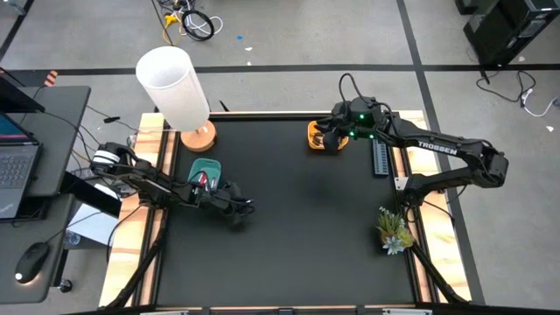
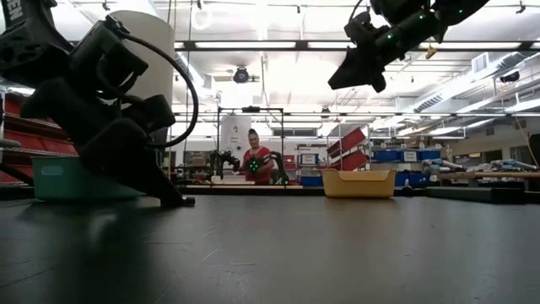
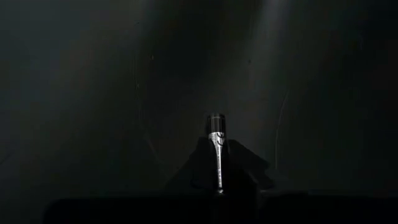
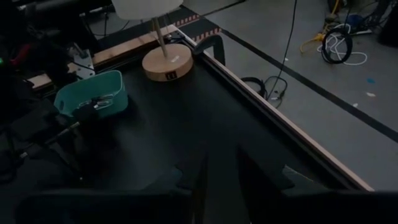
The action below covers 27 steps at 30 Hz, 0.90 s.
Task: Sort batteries
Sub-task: Put the silver battery into the green bin
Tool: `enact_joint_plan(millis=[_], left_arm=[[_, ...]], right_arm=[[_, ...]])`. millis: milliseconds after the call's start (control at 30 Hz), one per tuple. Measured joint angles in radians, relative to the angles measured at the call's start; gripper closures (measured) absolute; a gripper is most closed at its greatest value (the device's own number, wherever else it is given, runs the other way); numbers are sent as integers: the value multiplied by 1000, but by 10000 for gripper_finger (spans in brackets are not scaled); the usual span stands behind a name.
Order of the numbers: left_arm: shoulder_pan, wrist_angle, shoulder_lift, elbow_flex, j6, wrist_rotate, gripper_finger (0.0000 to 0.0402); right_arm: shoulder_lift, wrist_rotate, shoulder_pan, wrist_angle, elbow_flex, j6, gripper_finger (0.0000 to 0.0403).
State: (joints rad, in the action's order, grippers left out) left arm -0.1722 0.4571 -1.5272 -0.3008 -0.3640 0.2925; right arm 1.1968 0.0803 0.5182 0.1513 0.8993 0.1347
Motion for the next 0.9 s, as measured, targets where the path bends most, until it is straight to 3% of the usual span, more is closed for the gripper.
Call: enact_joint_plan(millis=[600,800,900], left_arm=[[2,-74,-3,-136,-33,41,369],[2,-172,0,-214,-35,51,369],[2,-332,45,-282,-49,51,369]], right_arm=[[-2,39,0,0,0,-8,316],[-2,46,0,0,0,-23,316],[-2,59,0,0,0,-24,318]])
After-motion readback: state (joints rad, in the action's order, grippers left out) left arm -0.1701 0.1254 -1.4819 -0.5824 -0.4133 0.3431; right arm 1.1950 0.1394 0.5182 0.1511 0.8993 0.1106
